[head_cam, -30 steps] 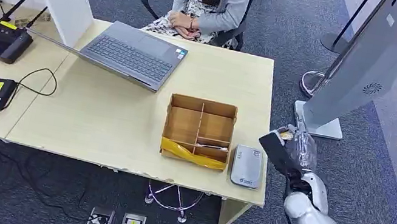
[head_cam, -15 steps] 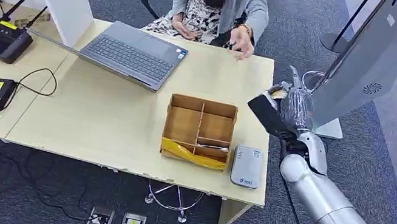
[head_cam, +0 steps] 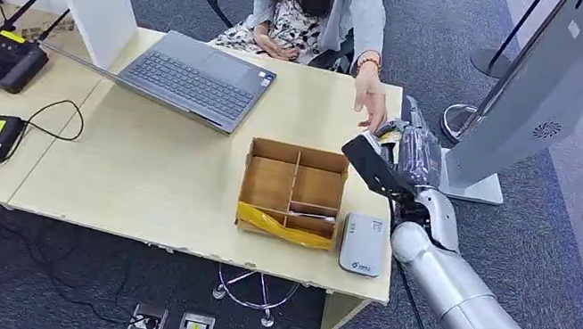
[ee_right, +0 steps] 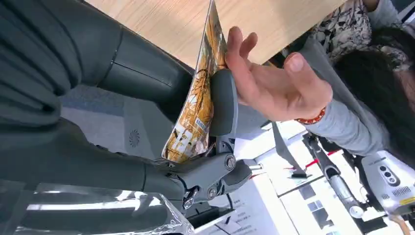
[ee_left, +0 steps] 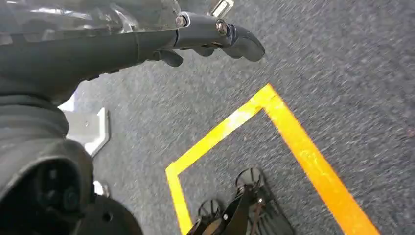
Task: Pass the card to the sensor for recognition and then transmit it.
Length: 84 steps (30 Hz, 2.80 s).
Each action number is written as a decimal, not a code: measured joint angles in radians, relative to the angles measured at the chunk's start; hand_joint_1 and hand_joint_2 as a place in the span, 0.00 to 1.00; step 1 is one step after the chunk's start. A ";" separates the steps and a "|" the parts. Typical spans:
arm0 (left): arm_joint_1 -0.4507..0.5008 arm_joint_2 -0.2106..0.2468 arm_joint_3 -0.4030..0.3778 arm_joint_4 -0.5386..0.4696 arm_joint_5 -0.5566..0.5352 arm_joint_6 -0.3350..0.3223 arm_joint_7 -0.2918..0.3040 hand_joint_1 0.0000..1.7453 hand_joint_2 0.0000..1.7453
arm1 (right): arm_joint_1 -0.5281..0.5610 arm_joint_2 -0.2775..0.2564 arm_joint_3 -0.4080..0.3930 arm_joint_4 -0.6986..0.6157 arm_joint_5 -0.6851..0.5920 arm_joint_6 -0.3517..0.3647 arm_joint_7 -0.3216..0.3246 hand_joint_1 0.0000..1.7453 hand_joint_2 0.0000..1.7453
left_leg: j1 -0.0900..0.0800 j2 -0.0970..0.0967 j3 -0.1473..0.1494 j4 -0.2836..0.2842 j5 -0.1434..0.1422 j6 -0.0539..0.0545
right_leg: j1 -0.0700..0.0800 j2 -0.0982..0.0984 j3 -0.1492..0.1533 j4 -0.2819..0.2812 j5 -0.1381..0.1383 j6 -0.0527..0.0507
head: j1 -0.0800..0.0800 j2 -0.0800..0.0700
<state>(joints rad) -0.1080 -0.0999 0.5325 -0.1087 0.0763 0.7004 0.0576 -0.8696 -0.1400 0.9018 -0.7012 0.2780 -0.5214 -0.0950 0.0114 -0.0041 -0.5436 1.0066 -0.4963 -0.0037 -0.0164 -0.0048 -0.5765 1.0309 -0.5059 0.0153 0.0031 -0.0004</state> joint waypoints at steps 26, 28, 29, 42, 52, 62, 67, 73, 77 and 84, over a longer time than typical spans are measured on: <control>-0.005 -0.025 0.308 -0.005 -0.333 0.000 0.051 0.00 0.00 | 0.002 0.069 -0.001 0.081 0.084 0.006 -0.002 0.00 0.00 | 0.000 0.000 0.000 0.000 0.000 0.000 | 0.000 0.001 -0.001 0.000 0.000 0.000 | 0.000 0.000; -0.004 -0.028 0.343 -0.010 -0.367 0.000 0.051 0.00 0.00 | 0.002 0.072 -0.003 0.084 0.085 0.006 0.000 0.00 0.00 | 0.000 0.000 0.000 0.000 0.000 0.000 | 0.000 0.001 -0.001 0.000 0.000 0.000 | 0.000 0.000; -0.003 -0.031 0.355 -0.013 -0.391 0.000 0.062 0.00 0.00 | 0.002 0.072 -0.005 0.085 0.087 0.006 0.004 0.00 0.00 | 0.000 0.000 0.000 0.000 0.000 0.000 | 0.000 0.000 -0.001 0.000 0.000 0.000 | 0.000 0.000; -0.032 -0.072 0.783 -0.049 -0.784 0.000 0.020 0.00 0.00 | 0.180 -0.052 -0.077 -0.124 0.070 0.075 0.158 0.00 0.00 | 0.000 0.001 0.001 0.000 0.000 0.000 | 0.000 0.001 -0.001 0.000 0.000 0.000 | 0.000 0.000; -0.031 -0.075 0.908 -0.107 -0.858 0.000 0.079 0.00 0.00 | 0.305 -0.216 -0.108 -0.472 0.091 0.103 0.291 0.00 0.00 | 0.000 0.001 0.001 0.000 0.000 0.000 | 0.000 0.001 -0.001 0.000 0.000 0.000 | 0.000 0.000; -0.037 -0.079 0.937 -0.110 -0.813 0.000 0.110 0.00 0.00 | 0.382 -0.266 -0.094 -0.691 0.082 0.128 0.327 0.00 1.00 | 0.000 0.001 0.001 0.000 0.000 0.000 | 0.000 0.002 0.000 0.000 0.000 0.000 | 0.000 0.000; -0.043 -0.079 0.937 -0.105 -0.844 0.000 0.109 0.00 0.00 | 0.404 -0.265 -0.073 -0.746 0.145 0.130 0.331 0.00 1.00 | 0.000 0.001 0.001 0.000 0.000 0.000 | 0.000 0.002 0.000 0.000 0.000 0.000 | 0.000 0.000; -0.049 -0.079 0.937 -0.089 -0.881 0.000 0.116 0.00 0.00 | 0.420 -0.257 -0.019 -0.751 0.346 0.103 0.356 0.00 1.00 | 0.000 0.001 0.000 0.000 0.000 0.000 | 0.000 0.001 0.000 0.000 0.000 0.000 | 0.000 0.000; -0.049 -0.079 0.937 -0.085 -0.897 0.000 0.130 0.00 0.00 | 0.422 -0.246 0.012 -0.748 0.410 0.103 0.378 0.00 1.00 | 0.000 0.001 0.000 0.000 0.000 0.000 | 0.000 0.001 0.000 0.000 0.000 0.000 | 0.000 0.000; -0.049 -0.085 0.937 -0.087 -1.011 0.000 0.142 0.00 0.00 | 0.438 -0.241 0.052 -0.750 0.660 0.153 0.484 0.00 1.00 | 0.000 0.001 0.000 0.000 0.000 0.000 | 0.000 0.000 0.000 0.000 0.000 0.000 | 0.000 0.000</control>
<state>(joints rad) -0.1569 -0.1850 1.4694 -0.1961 -0.9346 0.7008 0.1991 -0.4314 -0.3807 0.9537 -1.4508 0.9376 -0.3685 0.3887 0.0117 -0.0034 -0.5433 1.0065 -0.4965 -0.0037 -0.0161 -0.0045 -0.5766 1.0306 -0.5060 0.0151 0.0035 -0.0004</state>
